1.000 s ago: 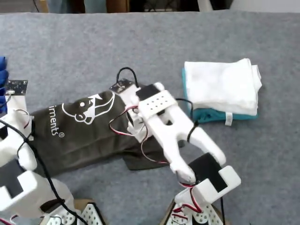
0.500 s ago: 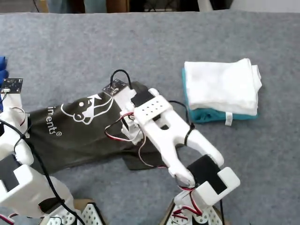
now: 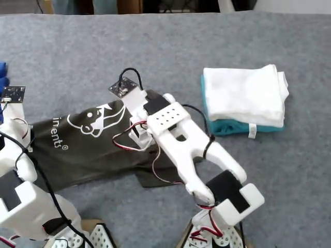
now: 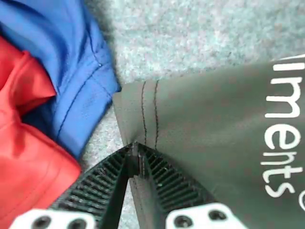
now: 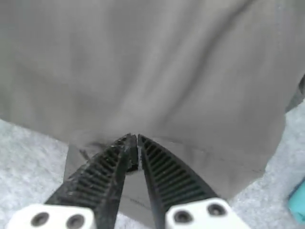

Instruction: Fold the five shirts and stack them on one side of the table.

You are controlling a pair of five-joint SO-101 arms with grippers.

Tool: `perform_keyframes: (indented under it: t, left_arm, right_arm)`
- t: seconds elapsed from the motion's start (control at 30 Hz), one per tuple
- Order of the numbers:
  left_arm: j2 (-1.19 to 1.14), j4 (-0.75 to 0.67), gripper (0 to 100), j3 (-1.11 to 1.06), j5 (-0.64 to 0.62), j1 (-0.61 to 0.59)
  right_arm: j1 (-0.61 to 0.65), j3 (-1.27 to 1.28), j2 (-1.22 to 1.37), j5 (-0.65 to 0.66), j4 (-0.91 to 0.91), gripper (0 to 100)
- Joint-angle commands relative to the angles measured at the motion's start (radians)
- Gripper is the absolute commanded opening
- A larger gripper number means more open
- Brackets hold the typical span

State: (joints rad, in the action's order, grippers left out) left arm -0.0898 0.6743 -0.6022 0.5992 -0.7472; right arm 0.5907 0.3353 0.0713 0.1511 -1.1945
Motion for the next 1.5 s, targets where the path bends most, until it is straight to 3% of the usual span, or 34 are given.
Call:
perform_keyframes:
  t: [0.0, 0.3, 0.5, 0.83, 0.93, 1.13, 1.33, 1.47]
  left_arm:
    - [-0.005, -0.002, 3, 0.031, 0.008, -0.007]
    - [-0.005, -0.002, 3, 0.031, 0.008, -0.007]
    - [-0.005, -0.003, 3, 0.031, 0.008, -0.007]
    - [-0.005, -0.003, 3, 0.031, 0.008, -0.007]
    - [-0.005, -0.003, 3, 0.031, 0.008, -0.007]
    - [-0.005, -0.002, 3, 0.031, 0.006, -0.010]
    - [0.014, 0.008, 3, 0.041, 0.005, -0.019]
    - [0.153, 0.038, 3, 0.033, 0.006, -0.050]
  right_arm:
    - [-0.018, 0.001, 0.021, -0.006, 0.023, 1.5]
    - [0.040, 0.062, 0.028, -0.006, -0.080, 1.5]
    - [0.043, 0.179, -0.116, -0.006, -0.104, 1.5]
    - [0.213, 0.515, -0.306, -0.005, -0.041, 1.5]
    - [0.153, 0.476, -0.358, 0.002, -0.084, 1.5]
    - [-0.081, 0.306, -0.401, 0.092, -0.103, 1.5]
    - [-0.158, 0.214, -0.401, 0.094, 0.066, 1.5]
    - [-0.172, 0.094, -0.363, 0.086, 0.149, 1.5]
